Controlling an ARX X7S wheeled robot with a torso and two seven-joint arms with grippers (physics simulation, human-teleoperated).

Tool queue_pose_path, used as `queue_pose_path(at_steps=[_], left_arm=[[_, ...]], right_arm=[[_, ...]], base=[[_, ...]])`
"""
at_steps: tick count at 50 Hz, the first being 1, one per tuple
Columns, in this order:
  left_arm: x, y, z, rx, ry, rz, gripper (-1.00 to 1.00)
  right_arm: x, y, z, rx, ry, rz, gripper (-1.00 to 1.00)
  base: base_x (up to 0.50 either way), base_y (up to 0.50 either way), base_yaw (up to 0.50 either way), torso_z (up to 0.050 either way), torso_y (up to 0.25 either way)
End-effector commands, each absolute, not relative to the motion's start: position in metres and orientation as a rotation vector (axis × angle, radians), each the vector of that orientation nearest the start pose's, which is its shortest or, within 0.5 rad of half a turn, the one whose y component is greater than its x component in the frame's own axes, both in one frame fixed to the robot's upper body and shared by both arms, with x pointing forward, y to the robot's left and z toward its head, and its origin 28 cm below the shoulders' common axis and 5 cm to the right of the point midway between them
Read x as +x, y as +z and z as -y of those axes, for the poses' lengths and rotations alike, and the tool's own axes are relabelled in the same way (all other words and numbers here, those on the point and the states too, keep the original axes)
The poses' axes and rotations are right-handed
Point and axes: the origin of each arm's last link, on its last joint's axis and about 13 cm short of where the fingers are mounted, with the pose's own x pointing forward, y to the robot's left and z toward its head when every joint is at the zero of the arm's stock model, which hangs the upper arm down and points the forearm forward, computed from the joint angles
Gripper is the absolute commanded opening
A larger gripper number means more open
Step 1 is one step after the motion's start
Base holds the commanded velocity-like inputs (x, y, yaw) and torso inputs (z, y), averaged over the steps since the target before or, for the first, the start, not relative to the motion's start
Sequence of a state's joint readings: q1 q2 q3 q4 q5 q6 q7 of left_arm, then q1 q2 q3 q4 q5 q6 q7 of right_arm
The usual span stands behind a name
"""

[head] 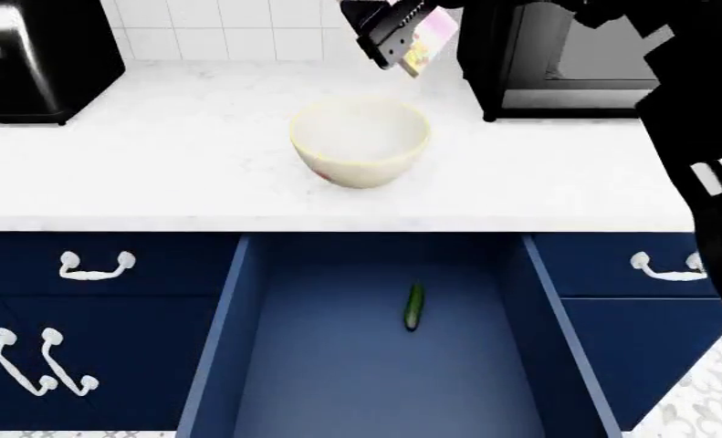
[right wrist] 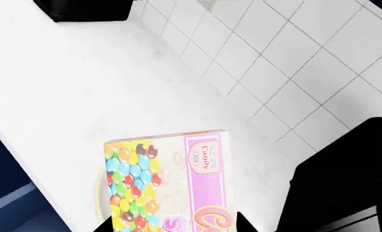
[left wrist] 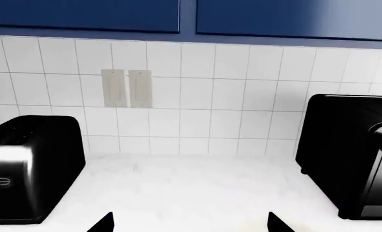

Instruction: Place the bar in the bowl and close the drawer.

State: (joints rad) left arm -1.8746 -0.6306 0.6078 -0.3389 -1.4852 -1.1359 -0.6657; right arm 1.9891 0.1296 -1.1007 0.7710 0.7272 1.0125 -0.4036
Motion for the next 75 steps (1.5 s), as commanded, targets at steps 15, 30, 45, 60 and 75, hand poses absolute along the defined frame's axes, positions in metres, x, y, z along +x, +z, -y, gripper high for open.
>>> queue_pose_path(at_steps=[15, 30, 45, 60, 75], left_arm=[[0.31, 0.456, -0.28, -0.003, 0.092, 0.009, 1.0], [0.309, 0.456, -0.281, 0.015, 0.1, 0.003, 1.0], [0.309, 0.461, -0.282, 0.014, 0.115, 0.016, 1.0], [0.306, 0.465, -0.284, 0.005, 0.117, 0.023, 1.0], [0.306, 0.468, -0.283, 0.013, 0.116, 0.028, 1.0]], right_arm=[[0.38, 0.427, 0.057, -0.477, 0.363, -0.268, -1.0], [0.376, 0.432, 0.054, -0.458, 0.346, -0.26, -1.0], [0.369, 0.446, 0.047, -0.433, 0.346, -0.202, -1.0], [0.358, 0.463, 0.04, -0.408, 0.337, -0.147, -1.0], [0.369, 0.445, 0.032, -0.269, 0.368, -0.121, -1.0]], base=[[0.0, 0.0, 0.0, 0.0, -0.112], [0.0, 0.0, 0.0, 0.002, -0.25], [0.0, 0.0, 0.0, 0.007, -0.199], [0.0, 0.0, 0.0, 0.0, 0.0], [0.0, 0.0, 0.0, 0.0, 0.0]])
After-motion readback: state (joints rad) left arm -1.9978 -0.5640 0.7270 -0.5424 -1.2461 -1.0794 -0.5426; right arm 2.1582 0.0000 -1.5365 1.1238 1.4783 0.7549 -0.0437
